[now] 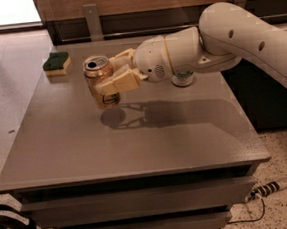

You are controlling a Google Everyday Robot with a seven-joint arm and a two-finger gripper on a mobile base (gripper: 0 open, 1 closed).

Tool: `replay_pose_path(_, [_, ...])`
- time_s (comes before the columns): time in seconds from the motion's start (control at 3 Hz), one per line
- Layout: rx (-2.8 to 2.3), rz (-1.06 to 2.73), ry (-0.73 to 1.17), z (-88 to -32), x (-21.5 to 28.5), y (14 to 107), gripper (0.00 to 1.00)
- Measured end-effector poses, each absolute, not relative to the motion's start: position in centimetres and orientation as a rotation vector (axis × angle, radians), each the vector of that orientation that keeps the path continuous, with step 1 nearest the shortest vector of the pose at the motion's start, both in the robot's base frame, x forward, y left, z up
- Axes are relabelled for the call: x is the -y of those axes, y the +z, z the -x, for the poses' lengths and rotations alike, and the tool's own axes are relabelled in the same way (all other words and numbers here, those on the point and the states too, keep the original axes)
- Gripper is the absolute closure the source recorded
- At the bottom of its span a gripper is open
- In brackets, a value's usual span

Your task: Move orange can near sponge

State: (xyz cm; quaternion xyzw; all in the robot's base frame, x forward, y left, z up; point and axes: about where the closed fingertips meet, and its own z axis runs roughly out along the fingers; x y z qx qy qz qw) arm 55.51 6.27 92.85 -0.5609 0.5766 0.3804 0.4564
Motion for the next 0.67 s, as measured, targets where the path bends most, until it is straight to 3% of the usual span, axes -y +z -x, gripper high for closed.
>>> replay_pose_path(0.67, [-1.440, 1.294, 0.903, -62.3, -8.0, 94.6, 1.00])
